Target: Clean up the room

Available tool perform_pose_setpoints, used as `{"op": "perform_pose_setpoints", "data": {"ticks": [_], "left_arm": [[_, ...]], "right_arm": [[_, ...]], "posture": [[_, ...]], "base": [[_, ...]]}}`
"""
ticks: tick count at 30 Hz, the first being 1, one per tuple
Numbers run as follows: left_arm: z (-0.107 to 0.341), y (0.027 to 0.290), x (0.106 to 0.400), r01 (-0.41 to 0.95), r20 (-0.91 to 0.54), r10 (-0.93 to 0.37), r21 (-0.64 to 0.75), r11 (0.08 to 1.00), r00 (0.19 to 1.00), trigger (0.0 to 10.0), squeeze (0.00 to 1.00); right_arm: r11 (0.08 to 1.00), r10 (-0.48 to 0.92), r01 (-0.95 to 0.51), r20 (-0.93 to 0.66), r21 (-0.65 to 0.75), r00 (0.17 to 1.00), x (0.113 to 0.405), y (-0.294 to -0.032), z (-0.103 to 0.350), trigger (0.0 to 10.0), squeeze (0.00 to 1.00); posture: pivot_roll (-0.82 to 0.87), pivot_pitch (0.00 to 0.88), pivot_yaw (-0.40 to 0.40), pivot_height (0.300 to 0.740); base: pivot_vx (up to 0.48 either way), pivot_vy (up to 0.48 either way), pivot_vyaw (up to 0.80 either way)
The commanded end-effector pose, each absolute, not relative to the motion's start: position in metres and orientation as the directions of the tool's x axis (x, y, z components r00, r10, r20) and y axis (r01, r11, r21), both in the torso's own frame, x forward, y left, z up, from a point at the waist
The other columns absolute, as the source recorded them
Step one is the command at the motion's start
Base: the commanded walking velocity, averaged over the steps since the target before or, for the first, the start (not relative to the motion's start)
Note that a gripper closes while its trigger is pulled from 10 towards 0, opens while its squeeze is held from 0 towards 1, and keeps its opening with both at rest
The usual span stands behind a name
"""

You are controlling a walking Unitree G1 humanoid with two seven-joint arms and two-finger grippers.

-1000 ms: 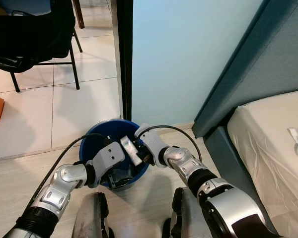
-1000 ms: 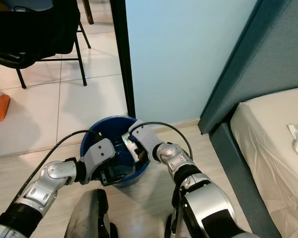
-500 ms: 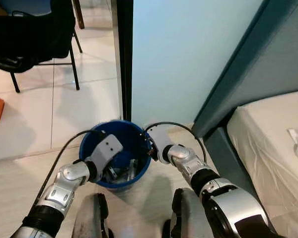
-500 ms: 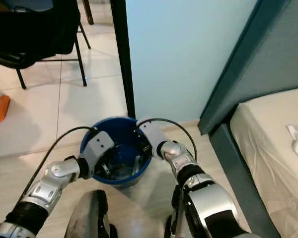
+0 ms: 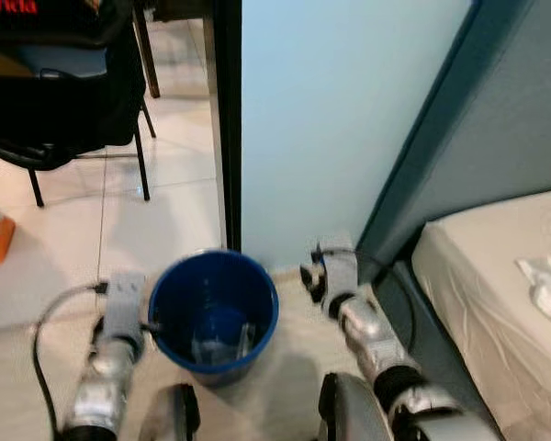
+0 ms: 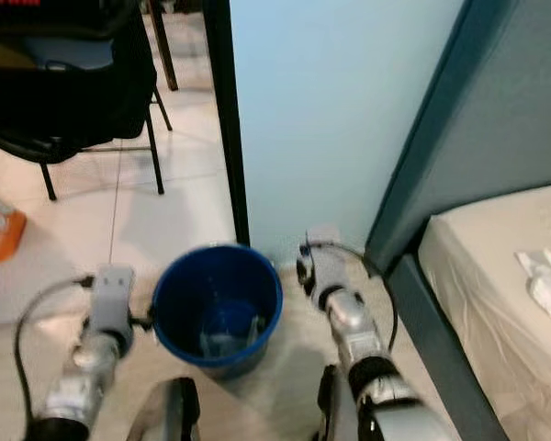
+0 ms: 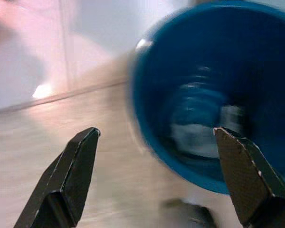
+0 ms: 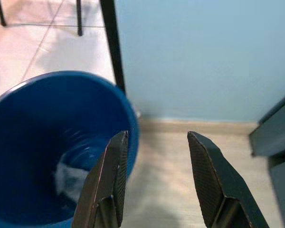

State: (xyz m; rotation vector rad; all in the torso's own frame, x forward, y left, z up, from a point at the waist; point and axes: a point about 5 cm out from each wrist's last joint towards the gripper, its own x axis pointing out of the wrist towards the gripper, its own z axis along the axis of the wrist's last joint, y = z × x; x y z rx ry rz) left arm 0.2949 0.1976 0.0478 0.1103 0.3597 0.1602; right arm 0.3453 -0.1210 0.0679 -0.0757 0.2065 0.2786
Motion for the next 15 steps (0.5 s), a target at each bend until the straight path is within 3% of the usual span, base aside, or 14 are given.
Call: {"op": "perform_pose_setpoints", "data": {"ticks": [1,15], "left_arm": [[0.049,0.1921,0.2937,-0.109,-0.317,0.151,0.147,0.983,0.936,10.0,0.0],[0.0505,0.1837,0.2981,-0.128,-0.324,0.168,0.143,0.981,0.931,10.0,0.0]], "right_arm": [[0.965,0.256,-0.263,-0.22,-0.003,0.941,0.3394,-0.1263,0.0602,10.0,0.0],[0.962,0.266,-0.273,-0.214,-0.002,0.94,0.3354,-0.1264,0.0576,10.0,0.0]], "posture": [[0.02,0.118,-0.045,0.578],[0.02,0.103,-0.044,0.603]], "base": [[0.0,0.0,0.0],[0.0,0.0,0.0]]}}
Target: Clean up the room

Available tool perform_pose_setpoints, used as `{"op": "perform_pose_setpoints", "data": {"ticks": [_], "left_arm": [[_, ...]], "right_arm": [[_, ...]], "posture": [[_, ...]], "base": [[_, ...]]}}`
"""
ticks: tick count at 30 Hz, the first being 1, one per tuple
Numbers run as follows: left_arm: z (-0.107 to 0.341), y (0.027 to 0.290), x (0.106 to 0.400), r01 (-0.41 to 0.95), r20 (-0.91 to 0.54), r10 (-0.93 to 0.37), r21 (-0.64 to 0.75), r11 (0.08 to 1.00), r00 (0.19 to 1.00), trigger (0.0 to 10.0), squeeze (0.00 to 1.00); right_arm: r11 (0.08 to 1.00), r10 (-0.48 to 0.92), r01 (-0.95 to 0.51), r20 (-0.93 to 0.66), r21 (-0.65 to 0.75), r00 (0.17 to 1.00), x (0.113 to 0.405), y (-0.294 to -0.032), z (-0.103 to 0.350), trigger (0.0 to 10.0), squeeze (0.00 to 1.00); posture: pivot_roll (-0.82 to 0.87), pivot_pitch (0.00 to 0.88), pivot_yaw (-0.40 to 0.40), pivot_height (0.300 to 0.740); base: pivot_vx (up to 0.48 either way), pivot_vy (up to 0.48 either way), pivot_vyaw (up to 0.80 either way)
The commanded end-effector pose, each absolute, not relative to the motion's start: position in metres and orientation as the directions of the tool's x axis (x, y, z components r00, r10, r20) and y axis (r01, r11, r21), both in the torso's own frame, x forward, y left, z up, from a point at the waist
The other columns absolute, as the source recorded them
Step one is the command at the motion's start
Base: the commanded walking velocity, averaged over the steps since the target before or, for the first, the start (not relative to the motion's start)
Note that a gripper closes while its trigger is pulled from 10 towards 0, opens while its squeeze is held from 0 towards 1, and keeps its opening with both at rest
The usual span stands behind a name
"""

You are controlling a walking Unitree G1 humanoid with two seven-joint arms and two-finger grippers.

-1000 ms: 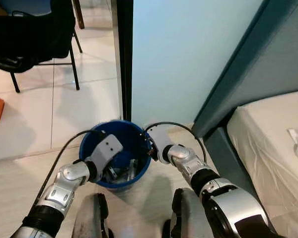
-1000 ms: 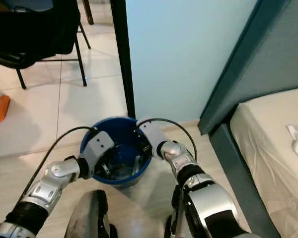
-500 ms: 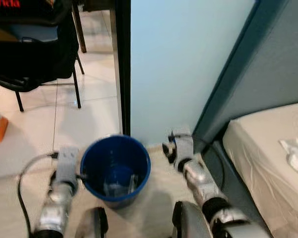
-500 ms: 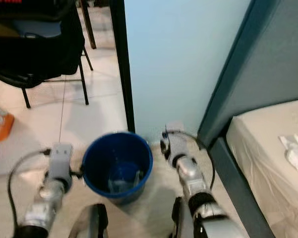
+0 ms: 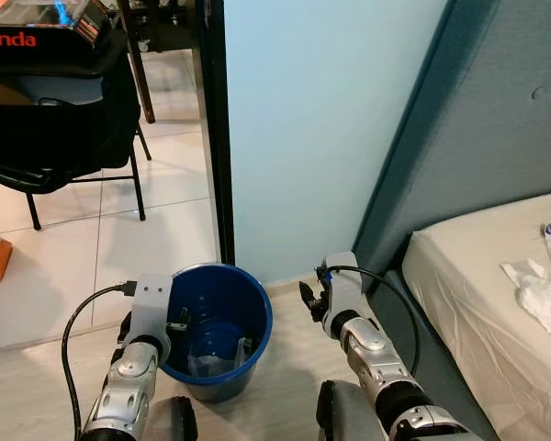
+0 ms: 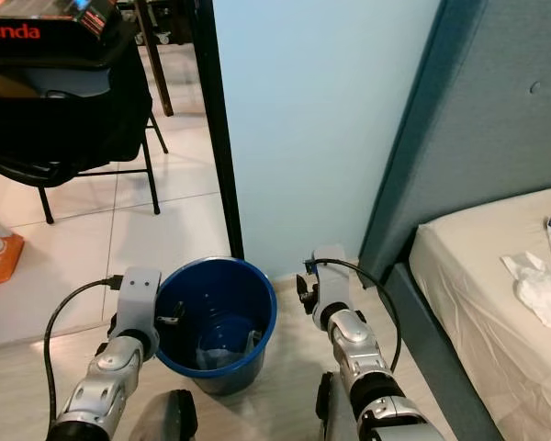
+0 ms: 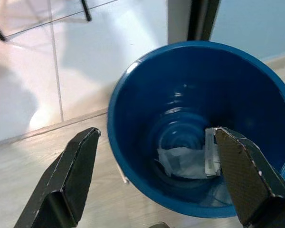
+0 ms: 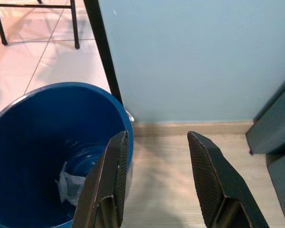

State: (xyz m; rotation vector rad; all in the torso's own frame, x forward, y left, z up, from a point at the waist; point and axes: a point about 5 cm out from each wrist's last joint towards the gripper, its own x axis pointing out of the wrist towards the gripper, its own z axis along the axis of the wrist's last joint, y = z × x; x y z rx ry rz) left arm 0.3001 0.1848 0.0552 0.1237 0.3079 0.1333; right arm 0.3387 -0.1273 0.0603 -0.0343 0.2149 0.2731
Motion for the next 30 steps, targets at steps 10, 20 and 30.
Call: {"op": "perform_pose_setpoints", "data": {"ticks": [10,20,30], "left_arm": [[0.0479,0.1824,0.2892,-0.178,-0.328,0.22,0.154,0.972,0.919,10.0,0.0],[0.0505,0.1843,0.2915,-0.178,-0.315,0.22,0.158,0.971,0.923,10.0,0.0],[0.0528,0.1824,0.2933,-0.175,-0.311,0.218,0.162,0.971,0.925,10.0,0.0]], "right_arm": [[0.956,0.272,-0.289,-0.212,-0.054,0.939,0.3309,-0.1256,0.0568,10.0,0.0],[0.955,0.282,-0.295,-0.211,-0.036,0.936,0.3293,-0.1249,0.0554,10.0,0.0],[0.95,0.257,-0.286,-0.212,-0.122,0.943,0.3278,-0.1219,0.0544,10.0,0.0]], "posture": [[0.03,0.103,-0.058,0.608],[0.04,0.105,-0.054,0.628],[0.04,0.102,-0.052,0.633]], "base": [[0.0,0.0,0.0],[0.0,0.0,0.0],[0.0,0.0,0.0]]}}
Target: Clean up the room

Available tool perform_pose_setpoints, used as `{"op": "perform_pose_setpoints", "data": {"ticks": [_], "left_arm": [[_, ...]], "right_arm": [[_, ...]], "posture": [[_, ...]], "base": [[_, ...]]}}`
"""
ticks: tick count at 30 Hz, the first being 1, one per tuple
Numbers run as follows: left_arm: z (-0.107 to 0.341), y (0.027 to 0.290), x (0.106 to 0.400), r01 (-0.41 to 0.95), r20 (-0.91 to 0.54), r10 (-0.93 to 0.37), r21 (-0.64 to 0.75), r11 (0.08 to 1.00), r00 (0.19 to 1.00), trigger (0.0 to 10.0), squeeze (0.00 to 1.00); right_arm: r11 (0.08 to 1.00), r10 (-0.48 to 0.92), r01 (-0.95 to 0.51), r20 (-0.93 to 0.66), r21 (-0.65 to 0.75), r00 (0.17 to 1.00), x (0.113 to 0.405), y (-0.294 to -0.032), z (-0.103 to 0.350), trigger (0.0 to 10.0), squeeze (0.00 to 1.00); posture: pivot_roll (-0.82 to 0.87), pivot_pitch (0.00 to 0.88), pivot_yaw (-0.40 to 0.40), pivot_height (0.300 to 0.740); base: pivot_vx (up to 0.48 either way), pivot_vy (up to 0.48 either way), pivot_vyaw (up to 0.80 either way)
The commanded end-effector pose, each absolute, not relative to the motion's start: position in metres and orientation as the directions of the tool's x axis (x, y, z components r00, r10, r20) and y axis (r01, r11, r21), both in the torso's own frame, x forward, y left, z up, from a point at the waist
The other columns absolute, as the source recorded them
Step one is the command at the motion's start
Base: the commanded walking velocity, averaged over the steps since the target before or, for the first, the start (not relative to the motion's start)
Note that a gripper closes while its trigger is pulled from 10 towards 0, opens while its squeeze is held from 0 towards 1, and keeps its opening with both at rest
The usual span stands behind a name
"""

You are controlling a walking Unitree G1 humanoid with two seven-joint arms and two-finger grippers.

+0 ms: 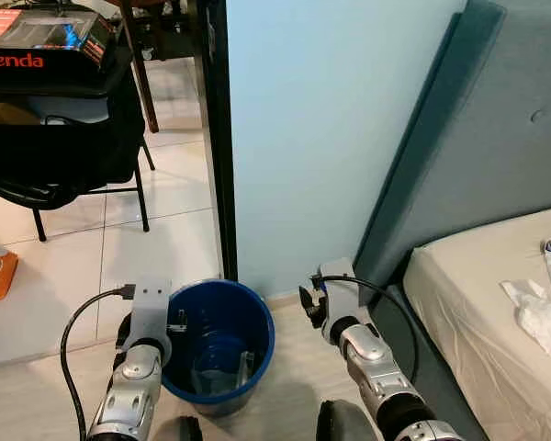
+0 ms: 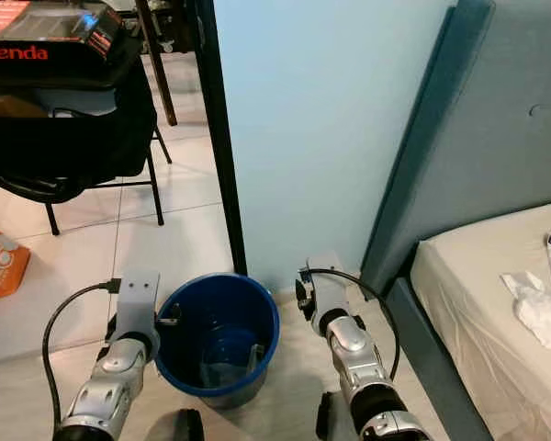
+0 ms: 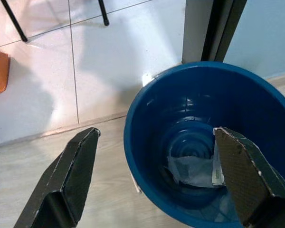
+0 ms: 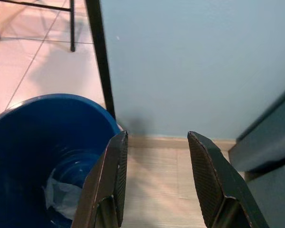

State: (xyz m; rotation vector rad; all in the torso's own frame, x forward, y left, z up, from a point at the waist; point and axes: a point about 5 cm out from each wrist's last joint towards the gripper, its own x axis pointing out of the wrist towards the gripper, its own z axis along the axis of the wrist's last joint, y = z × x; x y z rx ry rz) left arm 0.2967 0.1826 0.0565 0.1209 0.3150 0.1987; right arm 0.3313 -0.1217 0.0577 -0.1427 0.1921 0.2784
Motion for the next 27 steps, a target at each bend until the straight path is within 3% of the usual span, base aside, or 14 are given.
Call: {"op": "perform_pose_setpoints", "data": {"ticks": [1,10,27], "left_arm": [[0.053,0.1824,0.2933,-0.175,-0.31,0.218,0.16,0.971,0.925,10.0,0.0],[0.0534,0.183,0.2925,-0.184,-0.307,0.224,0.154,0.971,0.925,10.0,0.0],[0.0546,0.1805,0.2924,-0.167,-0.298,0.205,0.15,0.975,0.932,10.0,0.0]], "right_arm": [[0.949,0.265,-0.292,-0.204,-0.116,0.942,0.3276,-0.121,0.0554,10.0,0.0],[0.949,0.301,-0.313,-0.182,-0.038,0.936,0.3277,-0.1196,0.0591,10.0,0.0],[0.947,0.316,-0.321,-0.143,-0.012,0.938,0.3236,-0.1196,0.0611,10.0,0.0]], "posture": [[0.04,0.101,-0.052,0.633],[0.04,0.094,-0.052,0.633],[0.04,0.069,-0.044,0.688]], "base": [[0.0,0.0,0.0],[0.0,0.0,0.0],[0.0,0.0,0.0]]}}
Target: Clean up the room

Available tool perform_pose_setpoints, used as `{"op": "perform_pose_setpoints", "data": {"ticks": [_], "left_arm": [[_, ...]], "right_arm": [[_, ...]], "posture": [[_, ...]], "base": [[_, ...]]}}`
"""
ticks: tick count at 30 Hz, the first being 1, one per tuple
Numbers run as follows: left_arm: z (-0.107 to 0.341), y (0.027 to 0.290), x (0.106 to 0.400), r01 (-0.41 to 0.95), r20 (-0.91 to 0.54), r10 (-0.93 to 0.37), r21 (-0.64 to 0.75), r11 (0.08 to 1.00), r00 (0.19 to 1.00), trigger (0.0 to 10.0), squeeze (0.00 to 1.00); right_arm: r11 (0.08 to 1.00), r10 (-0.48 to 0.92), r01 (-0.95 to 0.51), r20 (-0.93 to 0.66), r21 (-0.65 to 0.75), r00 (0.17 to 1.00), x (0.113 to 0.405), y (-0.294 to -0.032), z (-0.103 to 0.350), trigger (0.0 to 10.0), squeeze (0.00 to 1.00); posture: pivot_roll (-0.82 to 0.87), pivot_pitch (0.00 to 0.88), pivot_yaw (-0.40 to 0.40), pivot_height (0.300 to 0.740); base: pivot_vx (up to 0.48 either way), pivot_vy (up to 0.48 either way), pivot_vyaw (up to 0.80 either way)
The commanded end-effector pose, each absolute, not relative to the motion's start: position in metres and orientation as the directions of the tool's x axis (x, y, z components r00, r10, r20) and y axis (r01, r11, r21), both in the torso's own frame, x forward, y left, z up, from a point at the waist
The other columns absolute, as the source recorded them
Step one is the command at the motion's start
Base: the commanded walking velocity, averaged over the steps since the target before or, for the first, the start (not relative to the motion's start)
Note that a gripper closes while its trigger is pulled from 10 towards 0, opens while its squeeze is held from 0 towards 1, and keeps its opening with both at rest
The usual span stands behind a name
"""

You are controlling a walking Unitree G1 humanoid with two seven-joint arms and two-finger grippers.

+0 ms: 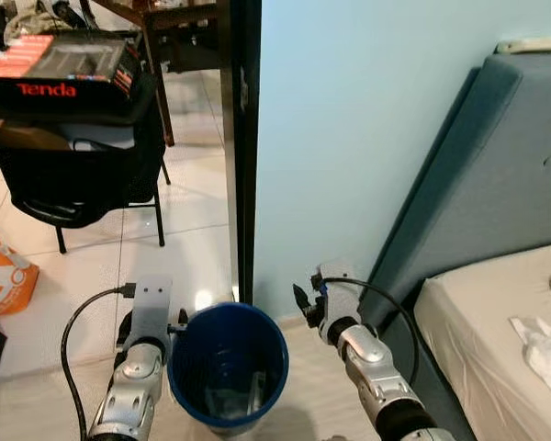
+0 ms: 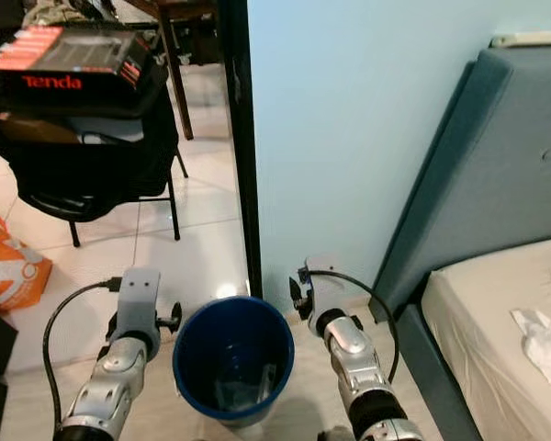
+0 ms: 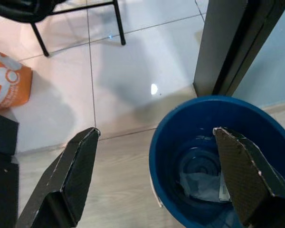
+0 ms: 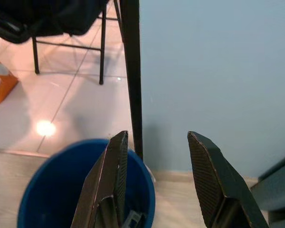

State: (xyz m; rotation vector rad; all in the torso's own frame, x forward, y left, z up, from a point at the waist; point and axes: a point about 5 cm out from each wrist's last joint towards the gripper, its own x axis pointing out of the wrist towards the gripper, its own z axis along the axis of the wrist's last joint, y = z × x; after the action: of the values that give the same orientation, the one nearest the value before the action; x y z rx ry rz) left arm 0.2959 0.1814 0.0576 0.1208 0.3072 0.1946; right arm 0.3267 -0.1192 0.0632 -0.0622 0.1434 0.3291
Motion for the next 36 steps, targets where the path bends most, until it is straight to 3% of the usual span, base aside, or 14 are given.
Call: {"op": "perform_pose_setpoints", "data": {"ticks": [1,15,21,36], "left_arm": [[0.055,0.18,0.292,-0.166,-0.295,0.204,0.149,0.975,0.933,10.0,0.0],[0.055,0.175,0.29,-0.152,-0.29,0.187,0.137,0.979,0.939,10.0,0.0],[0.064,0.165,0.295,-0.092,-0.261,0.115,0.098,0.991,0.958,10.0,0.0],[0.062,0.168,0.296,-0.098,-0.269,0.126,0.116,0.988,0.955,10.0,0.0]], "right_arm": [[0.946,0.32,-0.324,-0.138,-0.005,0.937,0.323,-0.119,0.061,10.0,0.0],[0.939,0.342,-0.343,-0.131,0.013,0.931,0.319,-0.117,0.06,10.0,0.0],[0.936,0.347,-0.351,-0.175,0.006,0.921,0.315,-0.116,0.053,10.0,0.0],[0.943,0.327,-0.334,-0.188,-0.004,0.926,0.315,-0.121,0.051,10.0,0.0]], "posture": [[0.04,0.069,-0.044,0.693],[0.04,0.07,-0.044,0.738],[0.04,0.083,-0.049,0.738],[0.03,0.092,-0.046,0.738]], "base": [[0.0,0.0,0.0],[0.0,0.0,0.0],[0.0,0.0,0.0],[0.0,0.0,0.0]]}}
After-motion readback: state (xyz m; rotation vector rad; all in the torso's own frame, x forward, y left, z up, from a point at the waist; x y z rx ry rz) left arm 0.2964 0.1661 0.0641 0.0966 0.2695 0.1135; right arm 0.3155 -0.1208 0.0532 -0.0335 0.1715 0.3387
